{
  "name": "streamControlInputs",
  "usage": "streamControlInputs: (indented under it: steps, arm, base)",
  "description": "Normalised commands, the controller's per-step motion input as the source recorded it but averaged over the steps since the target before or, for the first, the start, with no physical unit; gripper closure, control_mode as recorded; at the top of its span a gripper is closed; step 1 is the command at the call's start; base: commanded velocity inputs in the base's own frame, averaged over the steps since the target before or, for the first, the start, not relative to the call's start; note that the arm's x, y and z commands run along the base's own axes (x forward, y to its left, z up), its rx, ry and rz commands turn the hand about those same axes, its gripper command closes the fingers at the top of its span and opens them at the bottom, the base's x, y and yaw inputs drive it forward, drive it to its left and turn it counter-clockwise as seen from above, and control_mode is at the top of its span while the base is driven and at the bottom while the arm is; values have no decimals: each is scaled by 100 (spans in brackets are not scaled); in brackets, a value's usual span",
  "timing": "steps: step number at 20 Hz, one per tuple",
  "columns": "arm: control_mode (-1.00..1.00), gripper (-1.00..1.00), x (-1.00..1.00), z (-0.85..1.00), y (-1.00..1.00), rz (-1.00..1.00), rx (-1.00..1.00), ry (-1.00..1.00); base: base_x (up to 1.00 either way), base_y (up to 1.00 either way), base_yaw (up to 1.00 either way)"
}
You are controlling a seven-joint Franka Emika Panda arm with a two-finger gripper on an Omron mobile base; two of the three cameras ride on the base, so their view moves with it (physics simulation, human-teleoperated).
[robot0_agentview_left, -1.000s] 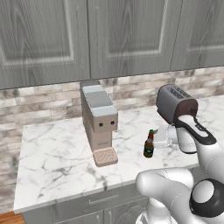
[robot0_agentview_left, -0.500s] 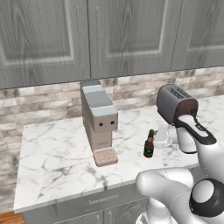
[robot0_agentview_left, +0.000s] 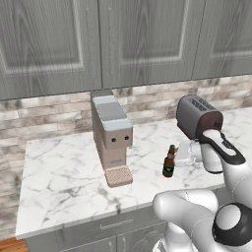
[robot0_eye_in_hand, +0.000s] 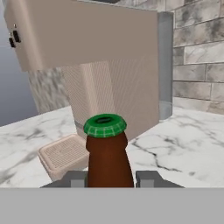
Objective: Place the drinks on the dining counter in a tight cluster.
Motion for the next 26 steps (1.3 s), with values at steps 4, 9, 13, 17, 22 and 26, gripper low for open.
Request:
streamControlInputs:
  steps: [4,9,13,17,22,26]
  arm:
    - [-100,100,-40,58,-5,0,0,-2]
    - [-100,100,-53,86,-16,0,0,-1]
    - [-100,100,-36,98,-5,0,0,0]
    - [-100,100,-44,82,0,0,0,0]
    - [-100,100,-44,45,0,0,0,-9]
    - [-100,100,-42,23,0,0,0,-13]
  base:
    - [0,0,0]
    - [0,0,0]
    - [0,0,0]
    - [0,0,0]
    - [0,0,0]
    - [0,0,0]
